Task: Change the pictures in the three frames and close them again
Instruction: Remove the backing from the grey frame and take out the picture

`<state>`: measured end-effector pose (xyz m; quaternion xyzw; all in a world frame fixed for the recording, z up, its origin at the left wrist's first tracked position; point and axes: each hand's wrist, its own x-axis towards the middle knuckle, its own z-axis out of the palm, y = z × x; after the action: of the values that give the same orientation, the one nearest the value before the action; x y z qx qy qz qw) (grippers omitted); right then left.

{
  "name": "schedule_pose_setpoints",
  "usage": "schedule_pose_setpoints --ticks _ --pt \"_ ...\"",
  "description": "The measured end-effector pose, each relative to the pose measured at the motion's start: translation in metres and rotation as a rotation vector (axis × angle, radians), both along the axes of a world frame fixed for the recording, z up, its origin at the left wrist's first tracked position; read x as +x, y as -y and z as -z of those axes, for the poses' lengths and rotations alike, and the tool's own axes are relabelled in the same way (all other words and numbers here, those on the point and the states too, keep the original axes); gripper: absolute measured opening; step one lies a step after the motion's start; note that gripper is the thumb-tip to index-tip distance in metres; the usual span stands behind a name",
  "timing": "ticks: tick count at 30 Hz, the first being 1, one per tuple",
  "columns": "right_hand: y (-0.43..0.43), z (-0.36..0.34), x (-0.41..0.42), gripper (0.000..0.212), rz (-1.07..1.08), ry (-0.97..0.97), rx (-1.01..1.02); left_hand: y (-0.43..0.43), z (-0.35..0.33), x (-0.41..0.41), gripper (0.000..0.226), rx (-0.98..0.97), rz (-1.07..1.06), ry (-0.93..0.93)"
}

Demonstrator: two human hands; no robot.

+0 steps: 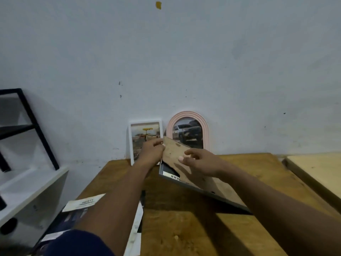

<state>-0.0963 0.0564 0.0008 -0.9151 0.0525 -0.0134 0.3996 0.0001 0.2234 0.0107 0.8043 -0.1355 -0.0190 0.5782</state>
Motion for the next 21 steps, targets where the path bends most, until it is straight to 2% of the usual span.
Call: schedule_pose_setpoints --ticks 6,12,17,21 --pt "0.001 0.071 -0.015 0.085 0.053 -0.007 -0.277 0.027 0.069 0.002 0.038 0.028 0.035 -0.111" --pt "-0.004 0.108 -0.024 0.067 0.048 0.063 -0.504 0.030 0.118 0.002 0.044 0.036 0.125 -0.261" --pt "-0.008 0.118 -0.023 0.060 0.029 0.110 -0.674 0.025 0.123 -0.009 0.045 0.123 0.148 -0.189" --pt "-0.013 0.115 -0.026 0.049 -0.044 0.166 -0.773 0.021 0.131 -0.019 0.048 0.259 0.147 -0.032"
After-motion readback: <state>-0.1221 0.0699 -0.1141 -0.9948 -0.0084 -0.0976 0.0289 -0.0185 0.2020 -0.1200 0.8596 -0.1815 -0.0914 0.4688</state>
